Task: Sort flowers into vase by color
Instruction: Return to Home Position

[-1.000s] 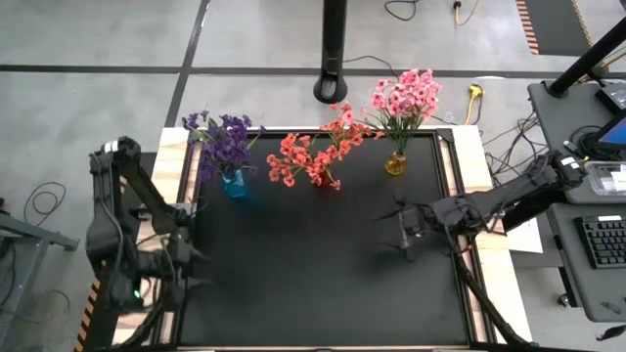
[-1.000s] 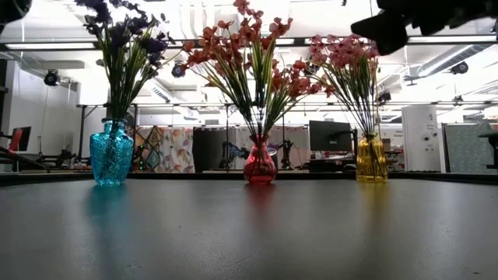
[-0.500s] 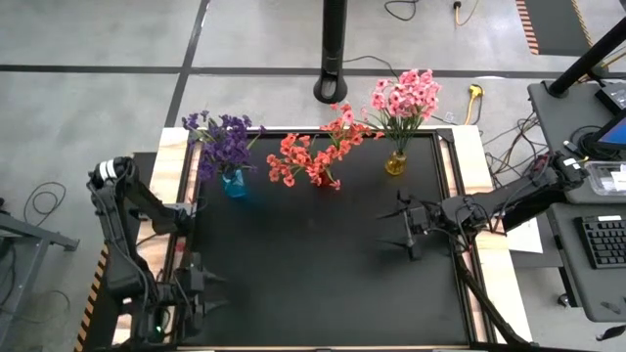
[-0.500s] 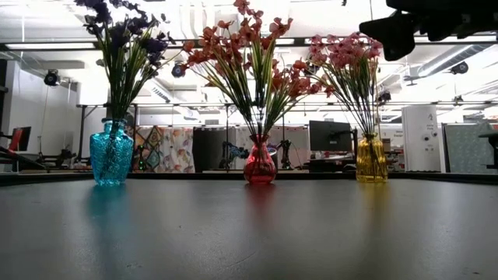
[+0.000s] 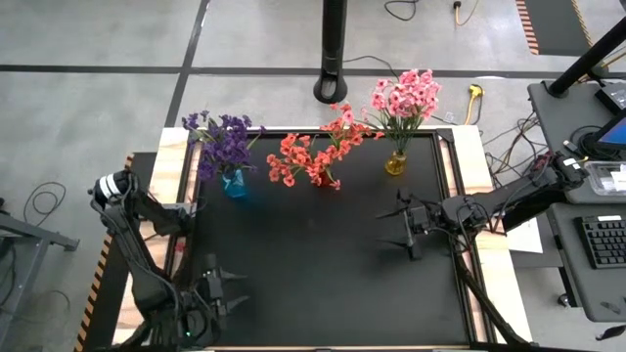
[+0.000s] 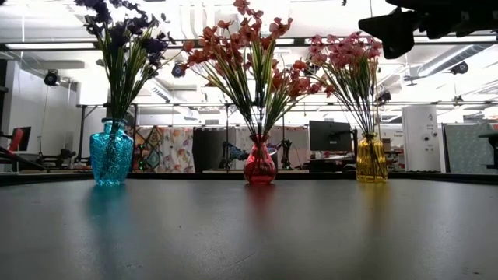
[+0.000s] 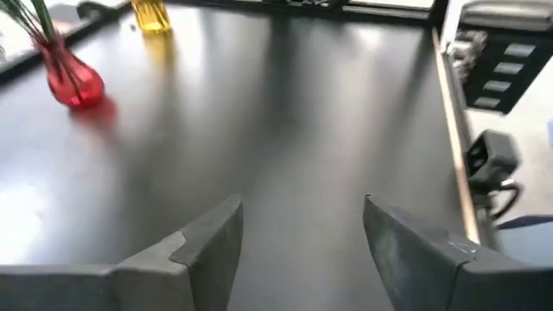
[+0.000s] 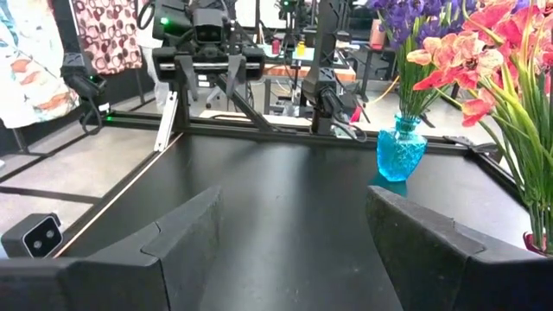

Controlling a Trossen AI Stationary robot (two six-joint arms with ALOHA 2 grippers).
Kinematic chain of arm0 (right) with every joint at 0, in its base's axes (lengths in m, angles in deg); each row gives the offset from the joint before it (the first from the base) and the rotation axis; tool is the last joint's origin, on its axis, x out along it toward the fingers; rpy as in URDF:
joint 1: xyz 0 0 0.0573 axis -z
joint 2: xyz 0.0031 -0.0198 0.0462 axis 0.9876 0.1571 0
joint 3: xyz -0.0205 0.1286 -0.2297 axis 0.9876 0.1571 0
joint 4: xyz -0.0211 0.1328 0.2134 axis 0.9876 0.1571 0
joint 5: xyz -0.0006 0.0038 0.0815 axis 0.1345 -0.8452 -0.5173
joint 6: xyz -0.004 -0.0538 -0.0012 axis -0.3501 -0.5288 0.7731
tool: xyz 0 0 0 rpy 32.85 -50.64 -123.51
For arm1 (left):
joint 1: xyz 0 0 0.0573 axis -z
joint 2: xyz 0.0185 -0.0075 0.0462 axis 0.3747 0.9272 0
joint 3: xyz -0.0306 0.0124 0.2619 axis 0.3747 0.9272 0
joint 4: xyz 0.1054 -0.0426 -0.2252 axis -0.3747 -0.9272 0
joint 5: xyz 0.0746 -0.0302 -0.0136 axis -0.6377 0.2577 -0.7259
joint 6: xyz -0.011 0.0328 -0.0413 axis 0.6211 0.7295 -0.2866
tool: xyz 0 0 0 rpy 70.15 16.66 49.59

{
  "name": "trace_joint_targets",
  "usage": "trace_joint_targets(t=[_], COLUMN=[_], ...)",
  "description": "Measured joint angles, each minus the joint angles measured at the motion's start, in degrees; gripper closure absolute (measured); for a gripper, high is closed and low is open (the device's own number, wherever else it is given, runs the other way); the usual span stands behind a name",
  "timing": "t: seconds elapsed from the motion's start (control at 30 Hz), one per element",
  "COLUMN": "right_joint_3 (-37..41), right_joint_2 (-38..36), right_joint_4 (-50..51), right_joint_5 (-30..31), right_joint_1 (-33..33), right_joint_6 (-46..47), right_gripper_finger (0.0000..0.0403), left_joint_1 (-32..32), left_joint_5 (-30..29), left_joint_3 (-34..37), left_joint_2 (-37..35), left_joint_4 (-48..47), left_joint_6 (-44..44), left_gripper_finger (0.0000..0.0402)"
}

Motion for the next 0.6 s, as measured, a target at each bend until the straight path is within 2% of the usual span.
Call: trace_joint_targets(t=[0.27,0.6], right_joint_3=[0.0,-0.1], right_joint_2=[0.0,0.0], right_joint_4=[0.0,0.0], right_joint_5=[0.0,0.1], right_joint_1=[0.0,0.0], right_joint_6=[0.2,0.2], right_gripper_finger=[0.0129,0.0129], left_joint_1=[-5.0,-9.4], left_joint_5=[-1.8,-1.6], left_joint_3=[0.1,3.1], left_joint_2=[-0.7,-0.7], left_joint_4=[-0.1,1.2], left_joint_6=[10.9,15.4], left_gripper_finger=[0.0235,0.0327])
